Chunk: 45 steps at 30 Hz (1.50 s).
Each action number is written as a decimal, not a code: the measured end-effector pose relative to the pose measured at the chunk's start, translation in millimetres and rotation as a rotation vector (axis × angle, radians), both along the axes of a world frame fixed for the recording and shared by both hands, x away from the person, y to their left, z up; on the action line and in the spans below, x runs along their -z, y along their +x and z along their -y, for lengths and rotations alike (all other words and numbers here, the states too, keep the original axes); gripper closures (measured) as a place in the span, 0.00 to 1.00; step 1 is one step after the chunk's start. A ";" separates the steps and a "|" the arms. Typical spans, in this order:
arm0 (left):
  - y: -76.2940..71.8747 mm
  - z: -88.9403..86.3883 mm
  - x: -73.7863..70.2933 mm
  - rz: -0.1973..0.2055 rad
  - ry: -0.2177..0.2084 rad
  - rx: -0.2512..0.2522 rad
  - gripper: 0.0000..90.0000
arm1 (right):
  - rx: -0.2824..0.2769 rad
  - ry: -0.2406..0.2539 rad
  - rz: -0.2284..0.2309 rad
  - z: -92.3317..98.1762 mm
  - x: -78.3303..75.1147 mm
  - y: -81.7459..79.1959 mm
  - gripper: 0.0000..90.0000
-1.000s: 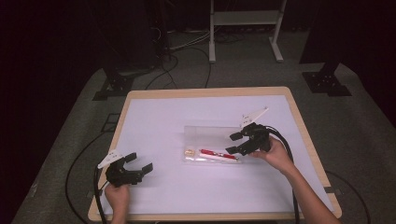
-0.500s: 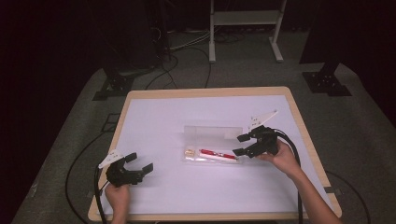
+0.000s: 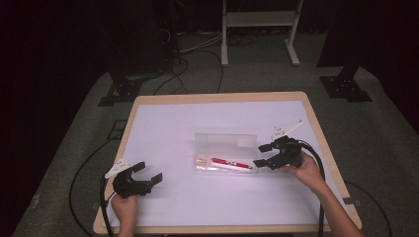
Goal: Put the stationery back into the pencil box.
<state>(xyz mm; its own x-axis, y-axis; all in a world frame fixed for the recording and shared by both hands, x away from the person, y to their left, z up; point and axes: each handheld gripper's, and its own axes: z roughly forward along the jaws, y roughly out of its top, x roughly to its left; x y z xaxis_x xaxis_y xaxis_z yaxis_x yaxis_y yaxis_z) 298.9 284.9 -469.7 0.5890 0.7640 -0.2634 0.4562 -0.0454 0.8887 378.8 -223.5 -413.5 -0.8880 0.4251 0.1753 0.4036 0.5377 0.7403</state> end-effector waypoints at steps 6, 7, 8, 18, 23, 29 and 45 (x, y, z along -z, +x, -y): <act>0.1 0.6 0.1 -0.002 0.001 0.000 0.00 | 0.008 0.001 -0.008 5.6 4.3 -1.9 0.33; 0.1 0.5 0.1 -0.002 0.005 0.002 0.00 | 0.007 -0.002 -0.010 6.9 5.1 -2.3 0.33; 0.0 0.5 0.1 -0.002 0.004 0.002 0.00 | 0.011 0.000 -0.013 7.7 5.8 -3.0 0.33; -0.3 0.7 0.2 -0.003 0.005 0.001 0.00 | 0.018 0.011 -0.013 17.6 8.5 -8.7 0.33; -0.2 1.0 0.3 0.000 0.009 0.002 0.00 | 0.023 0.013 -0.015 22.4 11.2 -12.2 0.33; -0.3 1.4 0.3 -0.002 0.009 0.002 0.00 | 0.030 0.019 -0.015 28.0 12.5 -17.5 0.33; -0.4 1.7 0.3 0.000 0.011 0.003 0.00 | 0.044 0.027 -0.025 41.2 21.1 -27.5 0.33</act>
<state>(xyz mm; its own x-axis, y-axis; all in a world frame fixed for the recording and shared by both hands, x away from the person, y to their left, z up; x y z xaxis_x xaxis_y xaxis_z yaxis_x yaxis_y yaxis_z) 298.5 283.2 -470.0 0.5914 0.7649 -0.2553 0.4563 -0.0565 0.8880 351.3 -264.7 -434.6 -0.8636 0.4588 0.2090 0.4449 0.4987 0.7439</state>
